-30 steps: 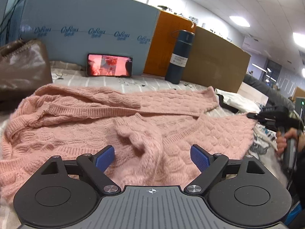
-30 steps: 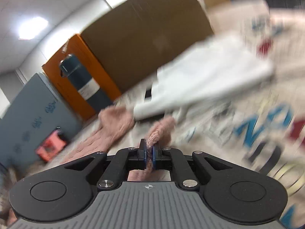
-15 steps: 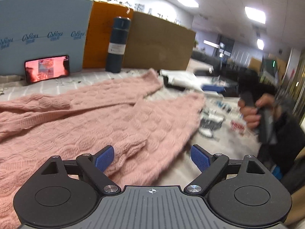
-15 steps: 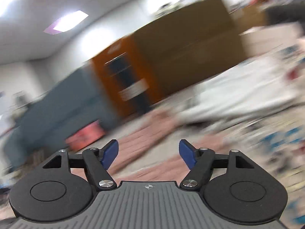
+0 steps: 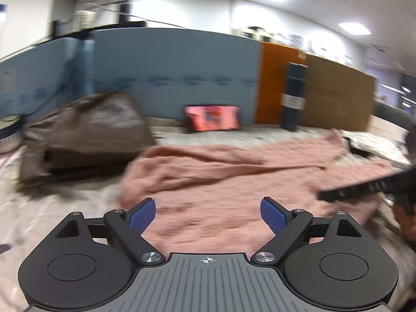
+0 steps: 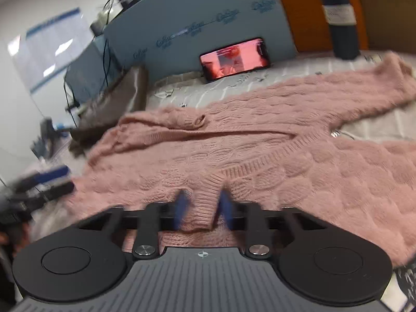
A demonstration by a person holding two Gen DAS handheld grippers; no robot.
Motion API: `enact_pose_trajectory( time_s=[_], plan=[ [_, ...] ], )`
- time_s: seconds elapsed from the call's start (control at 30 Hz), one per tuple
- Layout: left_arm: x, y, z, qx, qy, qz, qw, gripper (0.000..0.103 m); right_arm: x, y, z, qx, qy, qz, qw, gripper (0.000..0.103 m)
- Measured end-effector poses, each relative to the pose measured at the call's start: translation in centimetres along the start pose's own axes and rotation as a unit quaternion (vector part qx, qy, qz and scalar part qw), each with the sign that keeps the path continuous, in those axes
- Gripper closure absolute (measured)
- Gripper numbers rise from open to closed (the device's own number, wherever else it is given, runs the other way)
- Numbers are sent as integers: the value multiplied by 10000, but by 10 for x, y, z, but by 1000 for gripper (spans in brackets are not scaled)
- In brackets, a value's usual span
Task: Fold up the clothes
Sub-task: 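Release the sweater with the right tool and lift both tools away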
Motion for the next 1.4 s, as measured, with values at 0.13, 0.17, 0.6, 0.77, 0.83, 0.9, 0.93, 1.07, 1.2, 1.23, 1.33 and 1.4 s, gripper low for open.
enact_pose_trajectory(
  time_s=[0.13, 0.17, 0.6, 0.77, 0.83, 0.9, 0.93, 1.07, 1.2, 1.23, 1.33, 1.4],
  plan=[
    [5, 5, 5, 160, -218, 133, 9995, 13, -20, -6, 8, -27, -447, -262, 9987, 93],
    [9, 8, 4, 280, -271, 238, 9990, 13, -27, -8, 9, -66, -470, -341, 9983, 93],
    [1, 16, -15, 1054, -242, -64, 9941, 12, -7, 8, 15, -1829, 1164, -158, 9761, 41],
    [-28, 22, -34, 1975, 375, -710, 9770, 2, -44, 3, -2, -1913, 820, -610, 9762, 15],
    [-34, 27, -41, 2443, 341, -872, 9652, 1, -60, 6, -9, -2129, 830, -596, 9717, 10],
    [-32, 29, -44, 2643, 364, -711, 9611, 0, -72, 11, -18, -2332, 1021, -422, 9661, 8],
    [-32, 30, -45, 2663, 444, -601, 9610, 0, -79, 13, -23, -2414, 1107, -322, 9636, 8],
    [-30, 35, -50, 2971, 693, -13, 9523, 0, -99, 23, -39, -2665, 1354, 80, 9542, 4],
    [-24, 44, -57, 3443, 491, 406, 9367, 0, -100, 32, -53, -2974, 1723, 508, 9377, 3],
    [-22, 45, -57, 3495, 440, 427, 9349, 0, -98, 34, -56, -3028, 1810, 589, 9339, 3],
    [-15, 46, -60, 3613, 299, 457, 9309, 0, -93, 32, -58, -3140, 1859, 595, 9291, 1],
    [-10, 46, -63, 3630, 251, 376, 9307, 0, -86, 31, -56, -3284, 1900, 542, 9236, 0]
  ],
)
Point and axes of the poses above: each gripper's, at about its wrist camera, not at the fingertips, and x roughly the way its jaws point, z to its left, y to its underside, the point moved 3 cm from there along x, roughly the way its jaws point
